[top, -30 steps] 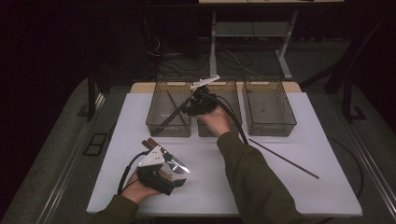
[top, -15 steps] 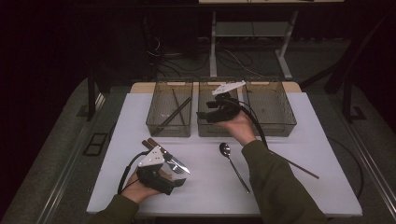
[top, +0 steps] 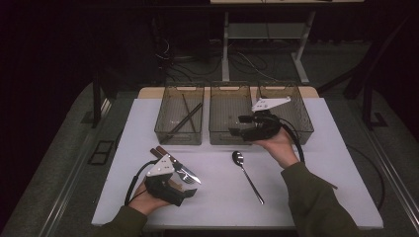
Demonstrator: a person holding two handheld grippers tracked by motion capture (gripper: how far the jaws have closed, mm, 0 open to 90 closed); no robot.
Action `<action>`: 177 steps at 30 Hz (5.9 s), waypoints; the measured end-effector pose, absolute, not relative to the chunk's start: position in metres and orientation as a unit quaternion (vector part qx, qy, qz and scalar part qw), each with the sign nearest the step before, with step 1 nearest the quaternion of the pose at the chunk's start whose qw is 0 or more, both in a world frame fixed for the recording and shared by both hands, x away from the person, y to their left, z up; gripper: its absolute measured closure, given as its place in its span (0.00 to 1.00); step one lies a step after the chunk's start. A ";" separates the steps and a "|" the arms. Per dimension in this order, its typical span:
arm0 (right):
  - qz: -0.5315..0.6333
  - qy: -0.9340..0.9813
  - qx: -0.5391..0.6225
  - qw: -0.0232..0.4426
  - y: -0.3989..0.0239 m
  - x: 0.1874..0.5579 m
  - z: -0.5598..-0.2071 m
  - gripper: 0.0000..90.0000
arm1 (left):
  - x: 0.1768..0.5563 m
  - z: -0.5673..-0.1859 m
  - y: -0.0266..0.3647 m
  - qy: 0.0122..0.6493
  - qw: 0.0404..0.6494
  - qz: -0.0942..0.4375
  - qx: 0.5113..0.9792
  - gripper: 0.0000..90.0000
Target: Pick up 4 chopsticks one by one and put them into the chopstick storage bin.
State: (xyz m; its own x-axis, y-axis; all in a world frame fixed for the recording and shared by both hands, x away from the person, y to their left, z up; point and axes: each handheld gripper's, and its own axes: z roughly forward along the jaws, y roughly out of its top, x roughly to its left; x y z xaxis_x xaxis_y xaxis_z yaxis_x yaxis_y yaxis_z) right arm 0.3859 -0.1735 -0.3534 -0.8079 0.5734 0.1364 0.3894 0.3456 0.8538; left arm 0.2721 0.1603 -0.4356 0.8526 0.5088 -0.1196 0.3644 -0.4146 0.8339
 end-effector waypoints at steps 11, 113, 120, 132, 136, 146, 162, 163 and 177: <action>0.484 0.816 0.303 0.094 -0.210 0.362 -0.368 0.28 | 0.272 -0.436 0.160 0.261 0.474 0.076 0.837 0.00; 0.390 0.849 0.348 0.077 -0.399 0.290 -0.431 0.94 | 0.271 -0.434 0.159 0.252 0.476 0.079 0.839 0.00; 0.420 0.838 0.341 0.079 -0.397 0.287 -0.420 0.94 | 0.271 -0.434 0.159 0.252 0.474 0.078 0.840 0.00; 0.457 0.824 0.325 0.075 -0.390 0.285 -0.406 0.94 | 0.271 -0.434 0.159 0.252 0.475 0.079 0.839 0.00; 0.471 0.820 0.317 0.073 -0.385 0.285 -0.401 0.94 | 0.271 -0.434 0.159 0.253 0.475 0.079 0.839 0.00; 0.489 0.816 0.303 0.065 -0.368 0.290 -0.393 0.94 | 0.272 -0.434 0.160 0.254 0.476 0.082 0.838 0.00; 0.501 0.812 0.292 0.063 -0.334 0.307 -0.382 0.94 | 0.271 -0.434 0.159 0.255 0.478 0.082 0.837 0.00; 0.504 0.810 0.292 0.061 -0.332 0.308 -0.381 0.94 | 0.271 -0.434 0.159 0.255 0.477 0.082 0.837 0.00; 0.506 0.811 0.289 0.057 -0.293 0.326 -0.374 0.94 | 0.272 -0.435 0.161 0.260 0.479 0.082 0.835 0.00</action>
